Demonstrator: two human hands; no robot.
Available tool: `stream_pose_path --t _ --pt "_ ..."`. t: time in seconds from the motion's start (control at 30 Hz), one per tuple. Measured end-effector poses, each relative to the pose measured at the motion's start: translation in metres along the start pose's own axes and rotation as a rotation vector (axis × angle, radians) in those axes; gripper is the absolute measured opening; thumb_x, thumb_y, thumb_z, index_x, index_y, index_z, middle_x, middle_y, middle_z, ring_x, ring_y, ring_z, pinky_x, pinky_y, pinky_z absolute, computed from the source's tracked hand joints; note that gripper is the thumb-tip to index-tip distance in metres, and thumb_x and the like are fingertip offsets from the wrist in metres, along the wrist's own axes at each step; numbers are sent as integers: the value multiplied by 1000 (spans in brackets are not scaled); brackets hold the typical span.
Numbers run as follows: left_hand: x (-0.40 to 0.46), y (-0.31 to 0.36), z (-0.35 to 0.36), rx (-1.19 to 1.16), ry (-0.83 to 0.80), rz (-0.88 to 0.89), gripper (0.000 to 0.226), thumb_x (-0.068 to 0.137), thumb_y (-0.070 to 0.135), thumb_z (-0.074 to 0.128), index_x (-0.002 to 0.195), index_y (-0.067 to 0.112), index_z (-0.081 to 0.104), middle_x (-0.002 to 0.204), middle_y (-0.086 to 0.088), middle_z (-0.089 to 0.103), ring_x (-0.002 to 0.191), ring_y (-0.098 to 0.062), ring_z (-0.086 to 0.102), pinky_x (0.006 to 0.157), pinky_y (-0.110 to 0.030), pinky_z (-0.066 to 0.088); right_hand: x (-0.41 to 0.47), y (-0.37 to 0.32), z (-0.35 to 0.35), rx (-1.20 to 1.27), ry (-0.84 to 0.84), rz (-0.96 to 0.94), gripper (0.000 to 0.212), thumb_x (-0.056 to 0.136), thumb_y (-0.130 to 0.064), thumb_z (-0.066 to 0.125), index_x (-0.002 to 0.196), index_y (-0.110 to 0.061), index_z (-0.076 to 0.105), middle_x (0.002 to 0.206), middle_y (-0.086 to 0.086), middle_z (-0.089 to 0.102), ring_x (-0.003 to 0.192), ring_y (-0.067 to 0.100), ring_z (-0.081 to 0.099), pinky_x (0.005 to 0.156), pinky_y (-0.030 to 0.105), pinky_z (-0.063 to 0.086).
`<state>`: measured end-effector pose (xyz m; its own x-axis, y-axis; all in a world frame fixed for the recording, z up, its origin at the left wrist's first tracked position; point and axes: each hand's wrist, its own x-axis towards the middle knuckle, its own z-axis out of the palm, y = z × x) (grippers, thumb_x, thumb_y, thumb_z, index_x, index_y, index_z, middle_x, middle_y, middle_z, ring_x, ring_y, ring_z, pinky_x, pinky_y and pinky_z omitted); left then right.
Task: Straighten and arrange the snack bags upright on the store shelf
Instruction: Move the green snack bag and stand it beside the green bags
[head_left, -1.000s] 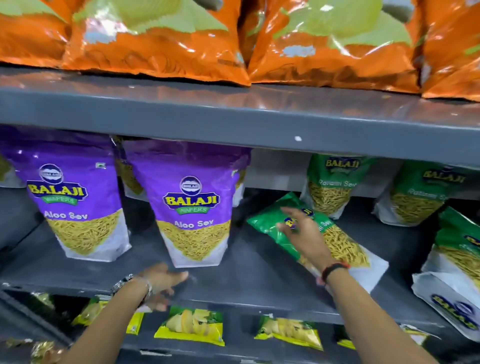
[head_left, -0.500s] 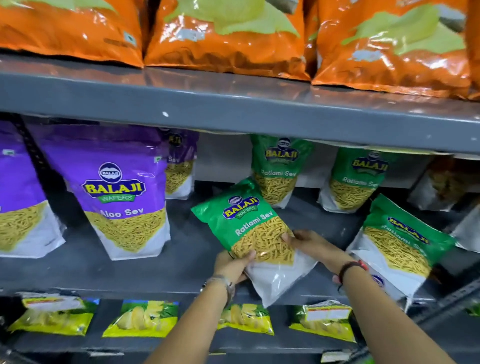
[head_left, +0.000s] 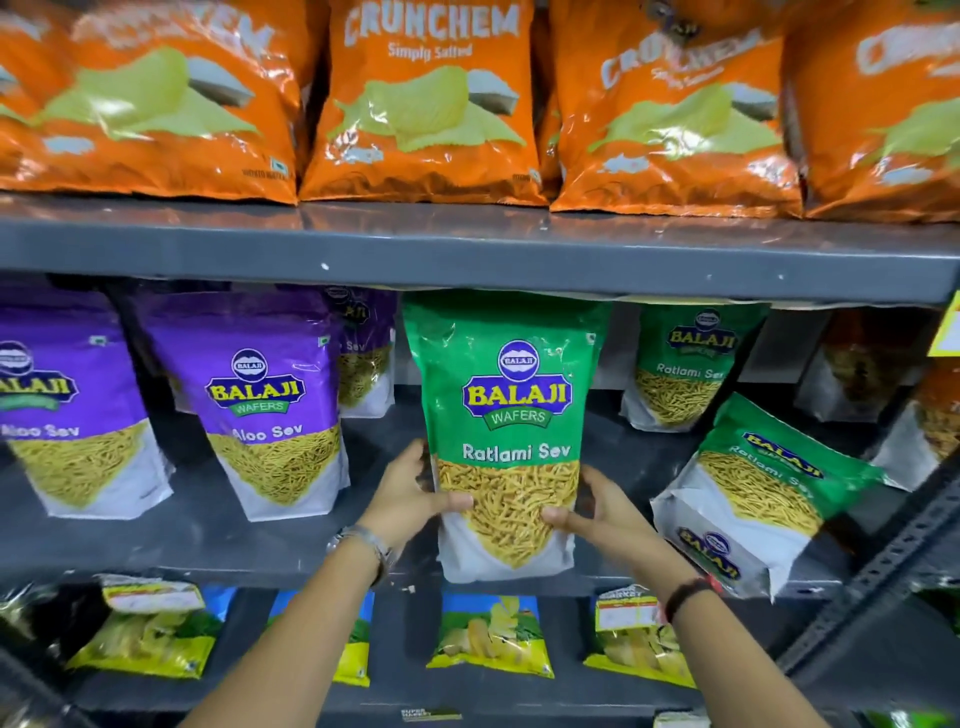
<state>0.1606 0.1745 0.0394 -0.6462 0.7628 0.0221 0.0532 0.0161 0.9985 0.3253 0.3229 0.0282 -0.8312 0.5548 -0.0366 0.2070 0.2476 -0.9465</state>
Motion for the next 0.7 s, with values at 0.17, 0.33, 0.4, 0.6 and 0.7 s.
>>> stream_pose_path --t 0.17,0.33,0.4,0.6,0.7 --pt "25 -4 -3 11 45 -7 48 64 -15 68 79 27 50 85 7 60 87 -16 58 75 -25 50 29 -5 4 -69 56 -36 40 73 -14 72 94 -36 45 120 14 58 107 24 58 96 44 48" --pt "67 -22 -11 85 127 -57 50 60 -16 71 95 15 51 105 -11 61 106 -29 57 91 -42 49 74 7 15 -45 94 -25 53 61 -18 77 101 -32 46 123 17 55 114 29 54 99 51 45" --pt "78 -33 -14 174 119 -79 64 59 -10 74 114 11 47 116 -13 61 112 -30 55 99 -49 46 89 16 20 -94 77 -15 60 63 -19 77 112 -22 42 121 11 55 114 29 53 98 48 45" --pt "92 -37 -23 413 0 -114 60 67 5 74 118 9 44 110 -8 59 100 -22 56 84 -31 45 102 27 15 -91 25 38 59 70 -6 73 116 -19 38 114 2 52 111 23 53 100 39 44" --pt "80 -27 -24 773 -145 -304 25 72 31 67 70 13 49 86 -25 61 77 -34 62 61 -29 44 94 28 5 -215 56 -11 65 70 -7 74 125 -8 39 114 -4 48 108 11 46 87 21 39"
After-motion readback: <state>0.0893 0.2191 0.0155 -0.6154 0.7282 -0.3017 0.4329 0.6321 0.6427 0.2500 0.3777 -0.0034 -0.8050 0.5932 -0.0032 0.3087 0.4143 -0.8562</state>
